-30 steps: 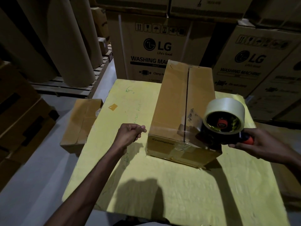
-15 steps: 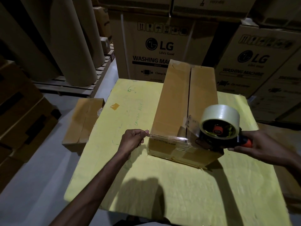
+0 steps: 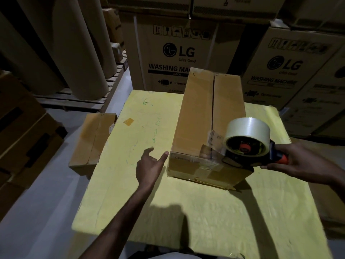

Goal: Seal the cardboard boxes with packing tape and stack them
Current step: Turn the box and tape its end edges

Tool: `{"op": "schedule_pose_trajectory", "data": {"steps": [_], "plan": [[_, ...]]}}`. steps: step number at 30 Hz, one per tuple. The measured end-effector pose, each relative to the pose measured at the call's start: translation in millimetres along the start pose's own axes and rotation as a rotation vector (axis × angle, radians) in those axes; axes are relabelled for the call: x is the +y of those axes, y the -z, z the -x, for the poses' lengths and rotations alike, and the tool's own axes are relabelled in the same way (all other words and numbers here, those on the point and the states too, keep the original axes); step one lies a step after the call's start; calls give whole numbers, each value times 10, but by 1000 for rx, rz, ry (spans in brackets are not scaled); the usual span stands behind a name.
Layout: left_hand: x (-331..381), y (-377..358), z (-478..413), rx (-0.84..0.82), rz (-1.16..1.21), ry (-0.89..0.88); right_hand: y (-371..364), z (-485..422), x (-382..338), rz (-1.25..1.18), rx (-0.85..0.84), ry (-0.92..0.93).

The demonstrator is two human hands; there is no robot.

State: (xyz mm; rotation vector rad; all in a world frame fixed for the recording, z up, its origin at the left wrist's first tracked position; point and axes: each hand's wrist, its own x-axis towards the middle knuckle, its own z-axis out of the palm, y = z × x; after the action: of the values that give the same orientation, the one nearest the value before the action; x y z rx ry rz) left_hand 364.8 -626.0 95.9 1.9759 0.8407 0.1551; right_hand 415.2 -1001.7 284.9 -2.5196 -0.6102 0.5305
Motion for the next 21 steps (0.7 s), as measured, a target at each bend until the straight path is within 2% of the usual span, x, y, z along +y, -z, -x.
{"op": "schedule_pose_trajectory", "data": {"steps": [1,3,5,6,9,13,16,21], "plan": [[-10,26,57,88,2,-123,7,6,-2,13,-7,6],[-30,67,155,253,-24,-545,11,5,10,35,-5,23],[-39,47,172,211,-148,-971,11,8,6,50,19,36],[-52,1,151,137,-245,-1083,9,5,11,60,32,44],[-139,-206,58,6,-442,-1133,13,-10,-2,131,27,33],[-137,-310,-81,69,-397,-1190,-18,-81,78,419,2,8],[-122,-297,-115,86,-411,-1199,-95,-210,129,618,-48,59],[-203,-300,-140,64,-399,-1254,-151,-326,-272,884,-157,-29]]}}
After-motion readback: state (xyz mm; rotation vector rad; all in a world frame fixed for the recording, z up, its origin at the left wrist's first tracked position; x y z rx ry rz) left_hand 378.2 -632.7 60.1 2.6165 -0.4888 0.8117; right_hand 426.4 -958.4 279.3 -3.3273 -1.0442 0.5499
